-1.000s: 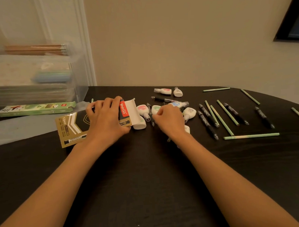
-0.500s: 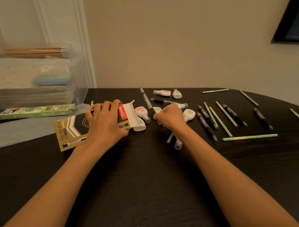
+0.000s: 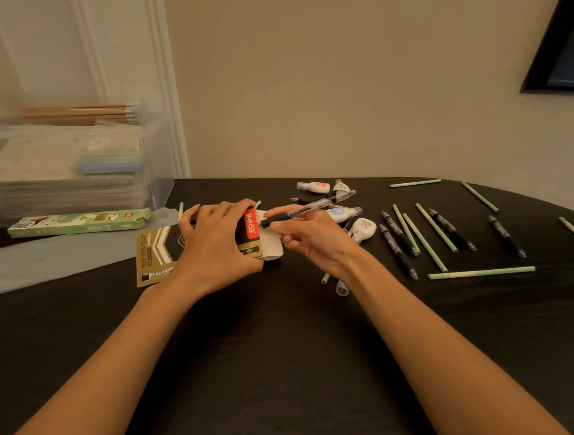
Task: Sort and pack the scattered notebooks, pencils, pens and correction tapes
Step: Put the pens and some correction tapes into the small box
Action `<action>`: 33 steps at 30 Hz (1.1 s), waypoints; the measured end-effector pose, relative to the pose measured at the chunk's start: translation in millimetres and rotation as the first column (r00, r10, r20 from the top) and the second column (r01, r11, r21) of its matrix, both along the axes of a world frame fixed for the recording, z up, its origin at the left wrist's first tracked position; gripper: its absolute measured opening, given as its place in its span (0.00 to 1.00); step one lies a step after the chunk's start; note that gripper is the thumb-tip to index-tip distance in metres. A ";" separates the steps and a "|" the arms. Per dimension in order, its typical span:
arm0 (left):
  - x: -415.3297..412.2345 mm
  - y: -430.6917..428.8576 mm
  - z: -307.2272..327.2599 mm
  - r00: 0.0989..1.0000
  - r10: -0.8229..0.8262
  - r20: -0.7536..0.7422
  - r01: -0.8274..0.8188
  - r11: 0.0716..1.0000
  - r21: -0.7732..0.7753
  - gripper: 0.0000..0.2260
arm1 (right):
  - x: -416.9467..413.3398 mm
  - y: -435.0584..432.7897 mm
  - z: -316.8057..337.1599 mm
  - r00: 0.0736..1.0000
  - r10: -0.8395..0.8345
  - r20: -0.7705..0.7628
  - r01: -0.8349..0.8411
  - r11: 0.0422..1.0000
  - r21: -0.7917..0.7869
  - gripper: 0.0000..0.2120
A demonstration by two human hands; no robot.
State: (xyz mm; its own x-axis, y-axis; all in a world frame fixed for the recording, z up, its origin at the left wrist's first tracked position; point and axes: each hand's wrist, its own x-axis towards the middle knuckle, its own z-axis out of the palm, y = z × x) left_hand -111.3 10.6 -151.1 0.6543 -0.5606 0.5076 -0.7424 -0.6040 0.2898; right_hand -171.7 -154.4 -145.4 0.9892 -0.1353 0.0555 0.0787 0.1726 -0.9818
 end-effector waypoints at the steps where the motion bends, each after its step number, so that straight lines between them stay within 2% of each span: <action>1: -0.2 0.1 0.1 1.000 -0.006 -0.005 0.006 1.000 0.000 0.37 | 1.1 2.3 -0.2 1.000 0.003 -0.014 -0.003 1.000 -0.027 0.10; 5: 1.2 0.4 -0.4 0.999 0.014 -0.031 -0.013 1.000 0.027 0.37 | -0.7 5.1 3.0 0.999 0.034 -0.035 -0.038 0.991 -0.131 0.06; 8: 2.5 0.5 -0.7 0.999 0.040 -0.037 -0.039 0.998 0.048 0.37 | -3.0 3.0 9.2 0.999 -0.037 -0.015 0.038 0.995 0.096 0.05; 10: 3.4 1.1 -0.6 0.998 0.046 -0.039 -0.044 0.998 0.048 0.37 | -4.2 -0.3 10.9 0.993 -0.119 -0.020 0.120 0.984 0.130 0.04; 13: 4.0 1.5 -0.2 0.998 0.052 -0.041 -0.050 0.998 0.050 0.38 | -6.4 -1.5 8.3 0.984 -0.176 0.017 0.177 0.983 -0.054 0.03; 17: 3.5 0.6 -0.5 0.997 0.056 -0.045 -0.053 0.996 0.067 0.38 | -8.7 1.6 7.1 0.983 -0.148 0.109 0.165 0.972 -0.168 0.06; 22: 2.3 1.6 1.2 0.998 0.041 -0.045 -0.039 0.998 0.048 0.38 | -9.5 3.4 8.2 0.978 -0.144 0.154 0.174 0.963 -0.206 0.04; 26: 1.1 1.5 1.4 0.999 0.010 -0.035 -0.008 0.999 0.049 0.38 | -10.3 5.5 6.7 0.993 -0.033 0.116 0.059 0.972 -0.226 0.07; 28: 0.6 2.0 1.5 0.999 0.001 -0.036 0.001 0.999 0.042 0.38 | -9.6 7.5 6.6 0.990 -0.053 0.129 0.087 0.957 -0.278 0.05; 30: -0.5 2.1 1.2 0.999 -0.018 -0.037 0.019 0.999 0.038 0.38 | -8.5 10.2 5.3 0.978 -0.116 0.173 0.175 0.907 -0.384 0.03; 33: -2.2 1.4 0.6 0.998 -0.051 -0.036 0.052 0.998 0.038 0.38 | -6.6 14.3 -0.4 0.948 -0.165 0.273 0.300 0.754 -0.585 0.02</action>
